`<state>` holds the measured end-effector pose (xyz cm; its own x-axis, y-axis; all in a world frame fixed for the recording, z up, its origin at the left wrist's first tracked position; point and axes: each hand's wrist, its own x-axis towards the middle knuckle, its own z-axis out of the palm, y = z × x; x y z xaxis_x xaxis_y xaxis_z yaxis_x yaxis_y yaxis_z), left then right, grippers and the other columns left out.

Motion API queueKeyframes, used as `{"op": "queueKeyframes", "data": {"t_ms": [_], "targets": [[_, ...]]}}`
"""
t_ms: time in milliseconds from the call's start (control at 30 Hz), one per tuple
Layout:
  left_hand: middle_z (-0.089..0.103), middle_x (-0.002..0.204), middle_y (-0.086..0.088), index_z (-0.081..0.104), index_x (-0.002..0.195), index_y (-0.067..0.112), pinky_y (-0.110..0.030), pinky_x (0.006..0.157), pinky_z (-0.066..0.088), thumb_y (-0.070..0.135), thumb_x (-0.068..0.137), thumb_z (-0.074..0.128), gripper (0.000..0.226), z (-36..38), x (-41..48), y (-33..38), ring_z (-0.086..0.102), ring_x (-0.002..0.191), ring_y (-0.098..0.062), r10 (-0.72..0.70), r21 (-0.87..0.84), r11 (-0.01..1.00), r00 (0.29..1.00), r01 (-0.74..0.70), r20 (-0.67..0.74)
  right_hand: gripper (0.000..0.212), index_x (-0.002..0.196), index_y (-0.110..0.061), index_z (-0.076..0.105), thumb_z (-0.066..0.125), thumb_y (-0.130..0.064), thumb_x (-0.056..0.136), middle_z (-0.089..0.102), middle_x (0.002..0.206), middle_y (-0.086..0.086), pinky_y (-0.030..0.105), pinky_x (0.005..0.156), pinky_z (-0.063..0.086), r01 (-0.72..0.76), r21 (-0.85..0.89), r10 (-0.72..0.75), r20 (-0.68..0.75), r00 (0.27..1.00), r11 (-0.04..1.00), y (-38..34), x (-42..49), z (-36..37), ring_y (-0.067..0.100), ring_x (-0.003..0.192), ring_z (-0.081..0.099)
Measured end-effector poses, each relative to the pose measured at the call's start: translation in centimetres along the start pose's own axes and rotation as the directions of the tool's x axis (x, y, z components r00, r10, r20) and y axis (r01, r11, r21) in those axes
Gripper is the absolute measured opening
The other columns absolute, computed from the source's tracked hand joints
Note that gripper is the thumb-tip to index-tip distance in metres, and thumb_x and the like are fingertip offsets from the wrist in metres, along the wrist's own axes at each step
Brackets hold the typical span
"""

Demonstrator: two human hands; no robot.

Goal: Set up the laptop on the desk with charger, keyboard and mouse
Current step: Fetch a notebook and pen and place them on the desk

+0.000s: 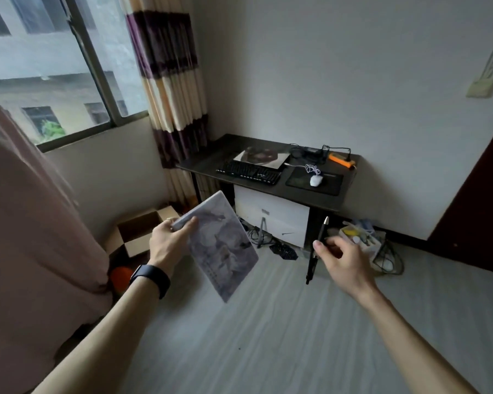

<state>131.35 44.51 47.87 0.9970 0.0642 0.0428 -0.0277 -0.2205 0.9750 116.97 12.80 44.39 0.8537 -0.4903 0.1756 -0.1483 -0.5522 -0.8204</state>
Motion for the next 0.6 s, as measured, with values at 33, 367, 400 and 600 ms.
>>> {"op": "queueKeyframes", "data": {"t_ms": [33,367,400,600], "targets": [[0.075,0.085,-0.004,0.073,0.092,0.017,-0.029,0.058,0.056,0.040,0.081,0.077,0.026,0.7,2.5,-0.4,0.069,0.069,-0.016,-0.005,-0.011,1.000,1.000,0.005,0.010,0.024,0.079,-0.024,0.068,0.066,-0.044,0.091,0.067,0.072,-0.012,0.019,0.060,0.043,-0.015,-0.001,0.015,0.011,1.000,1.000,0.3,2.2,1.3,0.002,0.073,0.062],[0.077,0.092,-0.001,0.077,0.097,0.022,-0.041,0.074,0.061,0.046,0.074,0.082,0.033,5.7,28.6,-4.6,0.074,0.084,-0.022,-0.131,-0.089,0.988,0.991,0.128,-0.019,0.026,0.079,-0.022,0.069,0.065,-0.045,0.092,0.070,0.071,-0.012,0.013,0.058,0.041,-0.029,0.024,0.024,0.192,0.981,0.999,0.2,29.5,17.7,0.004,0.073,0.064],[0.077,0.091,-0.001,0.077,0.097,0.020,-0.035,0.068,0.060,0.044,0.075,0.082,0.032,5.8,31.6,-5.0,0.074,0.082,-0.019,-0.144,-0.094,0.986,0.989,0.140,-0.043,0.026,0.079,-0.022,0.069,0.065,-0.045,0.092,0.070,0.071,-0.012,0.018,0.060,0.042,-0.023,0.020,0.018,0.222,0.975,1.000,-0.3,32.7,20.0,0.008,0.074,0.064],[0.077,0.089,-0.001,0.078,0.094,0.018,-0.032,0.068,0.059,0.040,0.074,0.083,0.031,5.5,46.9,-8.0,0.070,0.077,-0.013,-0.205,-0.112,0.975,0.970,0.191,-0.127,0.027,0.078,-0.020,0.067,0.065,-0.043,0.092,0.069,0.068,-0.007,0.019,0.062,0.044,0.016,0.007,-0.017,0.329,0.944,1.000,-3.4,46.5,30.8,0.004,0.073,0.062]]}}
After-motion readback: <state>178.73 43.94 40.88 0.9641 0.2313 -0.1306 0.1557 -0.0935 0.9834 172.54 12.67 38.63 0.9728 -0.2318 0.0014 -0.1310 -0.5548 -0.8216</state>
